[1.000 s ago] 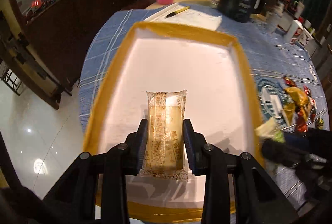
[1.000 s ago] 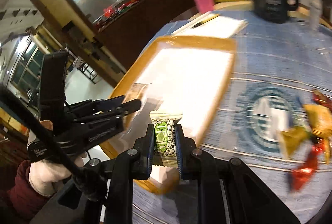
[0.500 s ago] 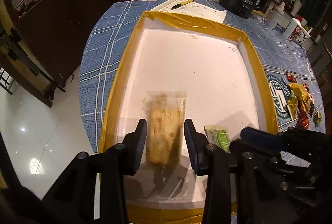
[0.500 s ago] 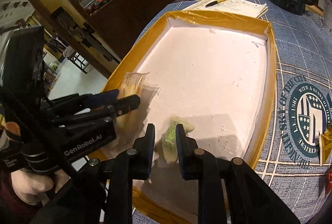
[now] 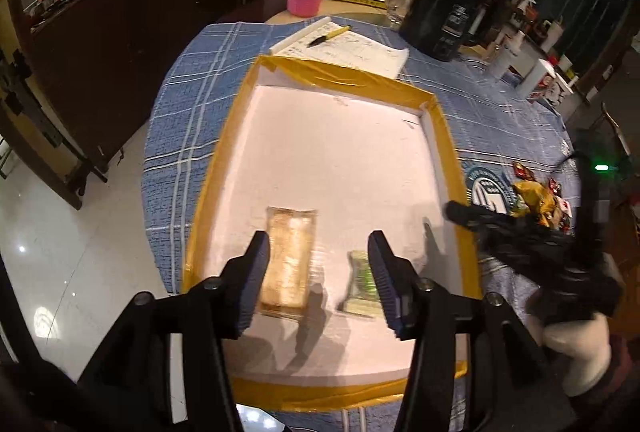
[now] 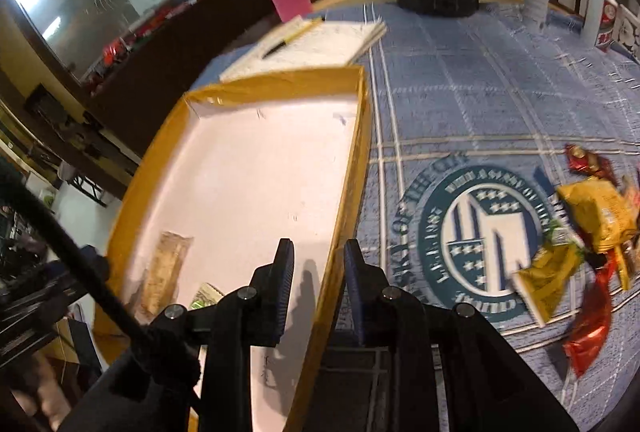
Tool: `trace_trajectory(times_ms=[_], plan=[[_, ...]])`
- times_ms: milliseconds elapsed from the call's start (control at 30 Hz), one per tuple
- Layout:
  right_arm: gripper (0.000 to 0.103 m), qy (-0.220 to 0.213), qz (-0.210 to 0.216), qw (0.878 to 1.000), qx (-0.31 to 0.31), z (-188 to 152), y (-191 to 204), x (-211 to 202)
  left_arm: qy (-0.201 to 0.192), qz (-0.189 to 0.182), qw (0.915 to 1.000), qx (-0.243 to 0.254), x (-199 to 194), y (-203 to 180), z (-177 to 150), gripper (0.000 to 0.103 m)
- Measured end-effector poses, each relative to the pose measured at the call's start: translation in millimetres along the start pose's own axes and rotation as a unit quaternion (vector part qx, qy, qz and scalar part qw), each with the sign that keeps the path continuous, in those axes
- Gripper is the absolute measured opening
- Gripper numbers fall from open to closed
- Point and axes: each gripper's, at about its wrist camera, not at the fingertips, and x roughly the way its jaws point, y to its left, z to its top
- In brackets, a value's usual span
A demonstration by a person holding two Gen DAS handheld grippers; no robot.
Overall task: Organize snacks
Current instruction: 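Carry both snacks to the white tray and open both tools to drop them, then grasp the green-yellow snack packet with left tool while right tool grasps the red candy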
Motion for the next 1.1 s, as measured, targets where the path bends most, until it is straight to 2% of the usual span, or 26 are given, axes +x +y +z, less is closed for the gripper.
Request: trace_trajectory(times_ms=[33,67,100,200,300,433,500,567,633,700,833,933,967,1100], plan=[[0.014,0.004,-0.018,1.000,0.002,-2,-1,2,0.002,-0.005,1.0000,0.000,0,-2,0,0.058],[0.007,0.006,-0.016,1.000,0.008,2,-1,2,0.004,-0.009,1.0000,0.001,-1,-5,0,0.062],[0.007,0.007,-0.015,1.000,0.015,0,-3,0,0.006,-0.010,0.9999,0.004,-1,-10,1,0.064],[0.006,0.007,-0.050,0.999,0.014,-9,-12,-9,0.009,-0.017,0.9997,0.013,0,-24,3,0.067],[0.006,0.010,-0.043,0.999,0.031,-17,-26,-17,0.008,-0.029,0.9993,0.022,3,-42,3,0.068],[0.009,-0.013,0.016,0.999,0.037,-29,-44,-46,0.014,-0.037,0.9986,0.035,8,-71,0,0.068],[0.016,-0.037,0.032,0.998,0.047,-32,-62,-68,0.018,-0.044,0.9979,0.044,9,-86,-3,0.067],[0.022,-0.054,0.033,0.996,0.059,-38,-84,-88,0.020,-0.055,0.9967,0.056,11,-105,-4,0.067],[0.029,-0.069,0.012,0.994,0.084,-46,-116,-105,0.016,-0.054,0.9963,0.065,13,-124,-7,0.067],[0.037,-0.064,-0.003,0.992,0.109,-55,-147,-111,0.019,-0.054,0.9959,0.070,17,-140,-10,0.067],[0.037,-0.025,0.005,0.986,0.167,-65,-196,-100,0.031,-0.048,0.9948,0.085,31,-173,-16,0.067],[0.038,-0.017,0.018,0.985,0.172,-61,-200,-95,0.039,-0.043,0.9937,0.096,44,-192,-16,0.067],[0.041,-0.017,0.018,0.986,0.167,-56,-199,-92,0.041,-0.040,0.9933,0.100,49,-198,-15,0.067],[0.046,-0.005,-0.003,0.991,0.132,-44,-188,-77,0.044,-0.030,0.9915,0.119,65,-218,-10,0.067]])
